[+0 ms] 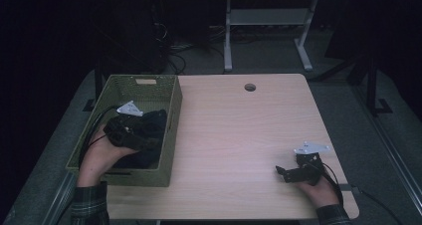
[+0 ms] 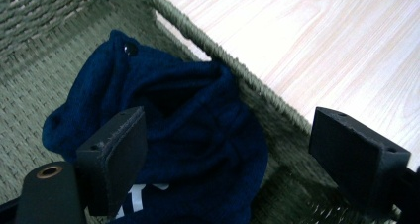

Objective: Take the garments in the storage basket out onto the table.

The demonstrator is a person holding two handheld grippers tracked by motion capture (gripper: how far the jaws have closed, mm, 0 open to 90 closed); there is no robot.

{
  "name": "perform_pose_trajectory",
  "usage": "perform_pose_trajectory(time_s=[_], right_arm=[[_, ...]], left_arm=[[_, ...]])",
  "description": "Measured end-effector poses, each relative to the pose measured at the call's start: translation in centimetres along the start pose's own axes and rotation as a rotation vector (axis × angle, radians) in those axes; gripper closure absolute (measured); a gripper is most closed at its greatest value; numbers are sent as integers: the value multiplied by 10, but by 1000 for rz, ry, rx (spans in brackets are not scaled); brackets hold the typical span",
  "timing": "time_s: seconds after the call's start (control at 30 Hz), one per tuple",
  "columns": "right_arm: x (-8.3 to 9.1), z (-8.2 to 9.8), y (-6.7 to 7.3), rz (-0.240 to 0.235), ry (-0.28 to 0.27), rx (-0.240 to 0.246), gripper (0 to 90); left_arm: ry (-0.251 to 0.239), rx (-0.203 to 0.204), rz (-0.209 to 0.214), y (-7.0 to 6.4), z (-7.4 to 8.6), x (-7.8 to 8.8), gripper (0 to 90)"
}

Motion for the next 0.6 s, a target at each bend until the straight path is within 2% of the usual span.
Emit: perform_pose_trajectory(time_s=[0.1, 0.27, 0.6], right_arm=[[0, 0, 0, 0, 0, -1, 27], [0, 0, 0, 0, 0, 0, 27], [0, 0, 0, 0, 0, 0, 27]], left_arm=[[20, -8, 5, 1, 3, -2, 148], [47, 0, 13, 1, 7, -7, 148], [117, -26, 40, 1, 16, -19, 147]])
Point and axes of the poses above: each handheld gripper's, and its own axes: x roughly backward along the jaws, z roughly out of its underside, y roughly to its left, the point moved 4 cm from there along -x, roughly forward along the jaws, and after that the axes turned 8 degrees about -z, right-handed, at the moved point
